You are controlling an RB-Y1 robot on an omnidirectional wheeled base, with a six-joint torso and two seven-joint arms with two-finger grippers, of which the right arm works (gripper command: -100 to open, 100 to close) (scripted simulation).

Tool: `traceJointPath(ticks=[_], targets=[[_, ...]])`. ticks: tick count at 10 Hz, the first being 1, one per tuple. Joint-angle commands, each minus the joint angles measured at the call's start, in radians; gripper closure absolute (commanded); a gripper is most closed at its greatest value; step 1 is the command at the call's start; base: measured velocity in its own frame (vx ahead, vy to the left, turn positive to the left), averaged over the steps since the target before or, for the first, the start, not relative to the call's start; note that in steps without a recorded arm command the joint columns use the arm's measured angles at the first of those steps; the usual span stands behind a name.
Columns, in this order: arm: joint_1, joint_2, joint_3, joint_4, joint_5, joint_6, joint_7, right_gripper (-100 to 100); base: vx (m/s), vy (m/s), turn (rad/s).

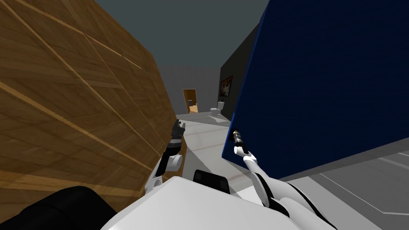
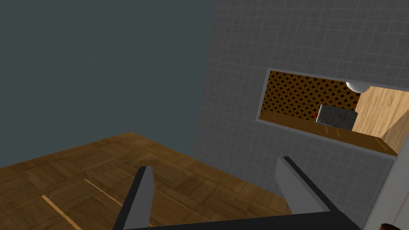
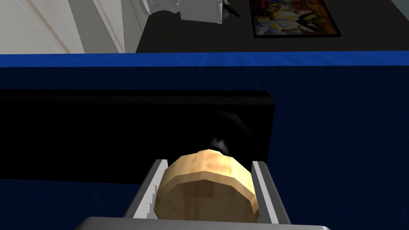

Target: Push the door open

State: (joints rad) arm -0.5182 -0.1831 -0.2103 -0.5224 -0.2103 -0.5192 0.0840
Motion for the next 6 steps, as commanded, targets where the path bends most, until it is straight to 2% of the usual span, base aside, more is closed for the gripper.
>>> traceJointPath(ticks=[1,6], targets=[[0.002,-0.005,-0.01,0.002,-0.005,-0.001,0.004,100,0.115,0.011,-0.027],[0.009,-0.028,-0.053,0.008,-0.024,-0.006,0.022,100,0.187,0.066,-0.05]])
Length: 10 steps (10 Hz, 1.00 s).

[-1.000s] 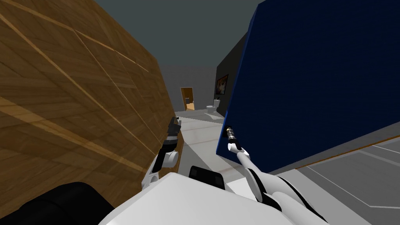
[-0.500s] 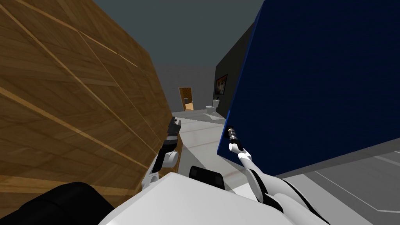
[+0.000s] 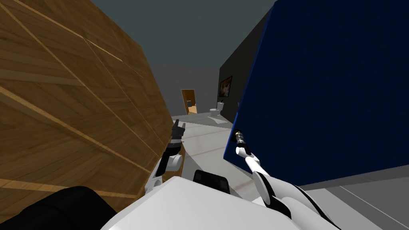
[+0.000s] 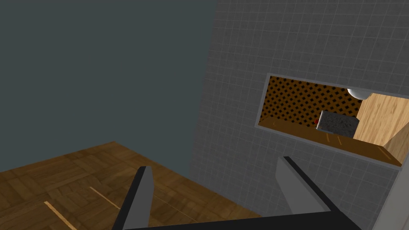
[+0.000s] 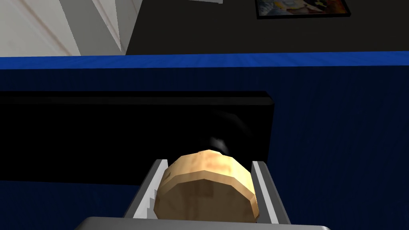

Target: Push the door open

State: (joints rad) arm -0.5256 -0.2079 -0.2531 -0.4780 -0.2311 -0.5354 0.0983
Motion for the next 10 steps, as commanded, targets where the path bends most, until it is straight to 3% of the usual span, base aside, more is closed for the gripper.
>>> traceJointPath(ticks=[1,3,6,7,10], targets=[[0.016,-0.003,-0.01,-0.037,-0.004,0.01,0.007,100,0.15,0.064,-0.047],[0.021,-0.017,-0.037,-0.033,-0.016,0.007,0.018,100,0.164,0.075,-0.057],[0.021,-0.017,-0.037,-0.033,-0.016,0.007,0.018,100,0.057,0.017,-0.01],[0.024,-0.026,-0.055,-0.03,-0.024,0.005,0.026,100,0.114,0.058,-0.045],[0.026,-0.034,-0.069,-0.028,-0.031,0.003,0.031,100,0.163,0.079,-0.058]])
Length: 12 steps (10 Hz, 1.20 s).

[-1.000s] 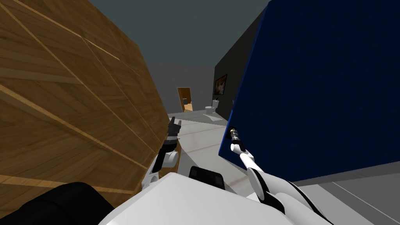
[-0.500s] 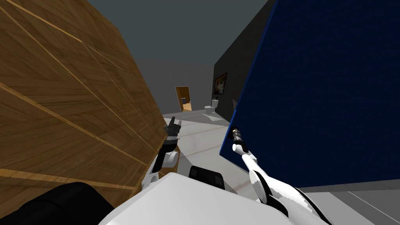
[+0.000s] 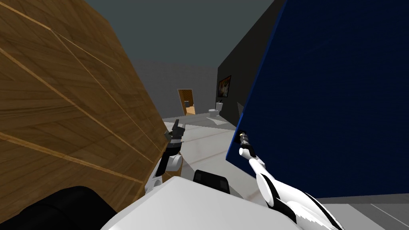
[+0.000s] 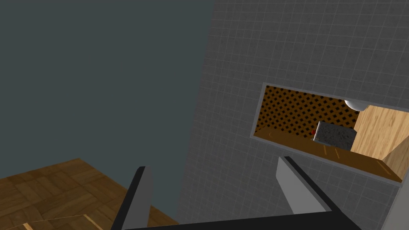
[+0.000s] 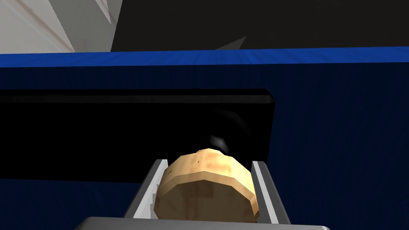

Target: Push the door open

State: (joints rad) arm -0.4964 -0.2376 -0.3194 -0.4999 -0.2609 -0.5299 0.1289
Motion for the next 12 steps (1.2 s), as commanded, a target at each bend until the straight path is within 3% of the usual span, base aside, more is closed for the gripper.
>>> traceJointPath(ticks=[1,12], targets=[[0.0,0.0,0.0,0.0,0.0,0.0,0.0,100,0.078,0.026,-0.037],[0.013,-0.047,-0.091,0.013,-0.045,-0.015,0.044,100,0.159,0.028,-0.036]])
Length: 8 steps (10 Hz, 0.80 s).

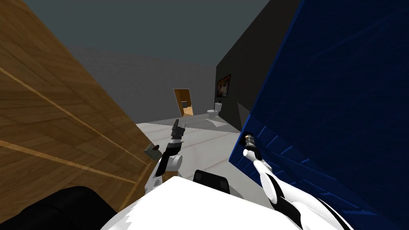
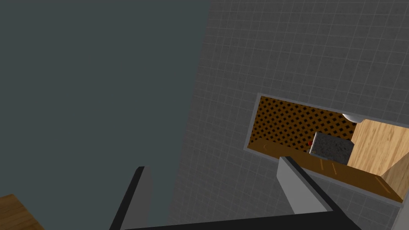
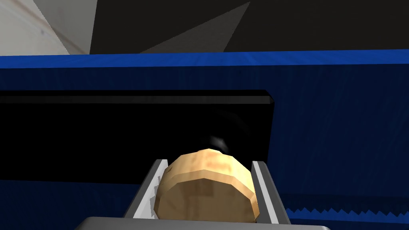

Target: Push the door open

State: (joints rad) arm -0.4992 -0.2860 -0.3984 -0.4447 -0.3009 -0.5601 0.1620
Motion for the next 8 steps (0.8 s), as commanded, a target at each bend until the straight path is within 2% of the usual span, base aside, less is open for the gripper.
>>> traceJointPath(ticks=[1,3,4,5,8], targets=[[0.016,0.001,-0.012,-0.042,-0.005,0.015,0.011,100,0.107,0.054,-0.041],[0.019,-0.009,-0.032,-0.039,-0.015,0.012,0.021,100,0.165,0.044,-0.048],[0.012,-0.008,-0.025,-0.014,-0.012,0.004,0.016,100,0.072,0.021,-0.032],[0.014,-0.018,-0.04,-0.012,-0.02,0.0,0.022,100,0.13,0.006,-0.034],[0.017,-0.029,-0.064,-0.007,-0.033,-0.004,0.036,100,0.187,-0.001,-0.034]])
